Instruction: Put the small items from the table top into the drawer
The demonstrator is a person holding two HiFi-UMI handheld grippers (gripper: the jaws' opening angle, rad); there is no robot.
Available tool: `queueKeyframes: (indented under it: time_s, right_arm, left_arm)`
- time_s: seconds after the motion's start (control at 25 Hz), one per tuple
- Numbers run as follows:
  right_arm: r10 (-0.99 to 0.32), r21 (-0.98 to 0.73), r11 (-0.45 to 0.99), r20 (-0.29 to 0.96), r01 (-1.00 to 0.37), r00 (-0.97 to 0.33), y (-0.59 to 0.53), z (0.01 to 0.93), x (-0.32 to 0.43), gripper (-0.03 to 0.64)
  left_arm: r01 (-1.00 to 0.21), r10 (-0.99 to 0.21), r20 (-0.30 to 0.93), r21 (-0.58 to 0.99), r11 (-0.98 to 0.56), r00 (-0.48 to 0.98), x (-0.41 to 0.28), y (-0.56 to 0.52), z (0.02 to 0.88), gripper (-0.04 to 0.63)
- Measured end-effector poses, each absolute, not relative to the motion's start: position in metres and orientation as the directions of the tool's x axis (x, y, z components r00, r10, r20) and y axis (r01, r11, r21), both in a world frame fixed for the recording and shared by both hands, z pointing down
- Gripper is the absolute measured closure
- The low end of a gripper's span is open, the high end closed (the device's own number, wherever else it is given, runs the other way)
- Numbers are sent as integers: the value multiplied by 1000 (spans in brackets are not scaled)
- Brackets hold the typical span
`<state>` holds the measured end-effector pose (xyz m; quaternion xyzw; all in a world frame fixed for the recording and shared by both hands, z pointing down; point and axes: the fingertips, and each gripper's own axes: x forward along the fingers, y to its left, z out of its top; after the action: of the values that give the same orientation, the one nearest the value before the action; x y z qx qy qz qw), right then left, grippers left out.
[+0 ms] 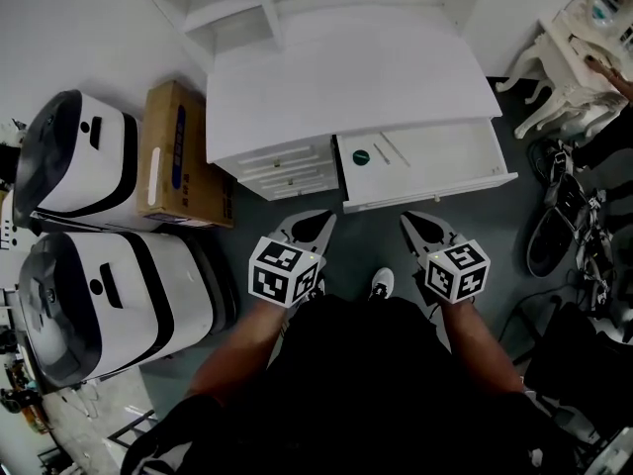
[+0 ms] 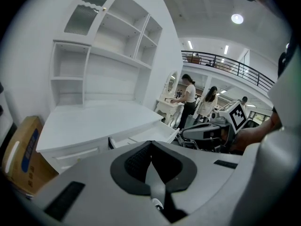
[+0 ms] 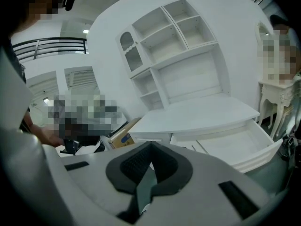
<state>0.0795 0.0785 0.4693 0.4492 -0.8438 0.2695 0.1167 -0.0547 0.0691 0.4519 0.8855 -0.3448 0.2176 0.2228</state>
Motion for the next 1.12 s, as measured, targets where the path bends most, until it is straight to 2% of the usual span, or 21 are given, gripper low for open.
queueKeyframes:
  time_s: [0.48,1.12]
  right_arm:
    - [-709,-334,423,457,-843,-537,89,471,51,591]
    - [-715,-333,406,465,-851,-522,93,473,50,591]
  left_arm:
    - [-691,-489,543,259,-675,682,-82,68,460,592]
    - [-673,-473,545,250,-696,692,-81,69,459,592]
